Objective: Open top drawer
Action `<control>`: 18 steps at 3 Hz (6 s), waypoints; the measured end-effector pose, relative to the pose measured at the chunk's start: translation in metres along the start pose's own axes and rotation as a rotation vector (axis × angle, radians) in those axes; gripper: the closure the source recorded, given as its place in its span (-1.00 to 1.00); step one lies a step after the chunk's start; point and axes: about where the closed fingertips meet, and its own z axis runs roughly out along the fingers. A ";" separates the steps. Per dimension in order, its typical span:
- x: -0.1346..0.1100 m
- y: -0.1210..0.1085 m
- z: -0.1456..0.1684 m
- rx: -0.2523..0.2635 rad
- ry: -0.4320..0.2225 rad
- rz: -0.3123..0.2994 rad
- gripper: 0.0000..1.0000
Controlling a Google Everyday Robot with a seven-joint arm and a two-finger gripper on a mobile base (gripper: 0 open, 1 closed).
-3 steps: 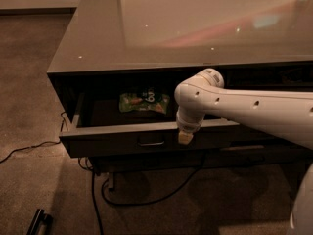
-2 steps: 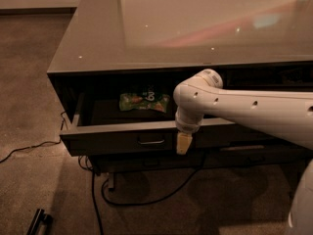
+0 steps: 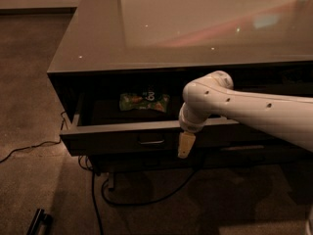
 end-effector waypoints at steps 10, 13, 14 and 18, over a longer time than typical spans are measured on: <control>0.003 0.070 -0.031 -0.008 -0.009 -0.162 0.72; 0.014 0.089 -0.029 -0.014 0.007 -0.146 -0.69; 0.022 0.121 -0.040 0.007 0.035 -0.125 -1.00; 0.016 0.118 -0.111 0.189 0.017 -0.128 -1.00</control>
Offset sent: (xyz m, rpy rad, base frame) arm -0.0060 0.0143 0.0381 0.1467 -0.0849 0.1957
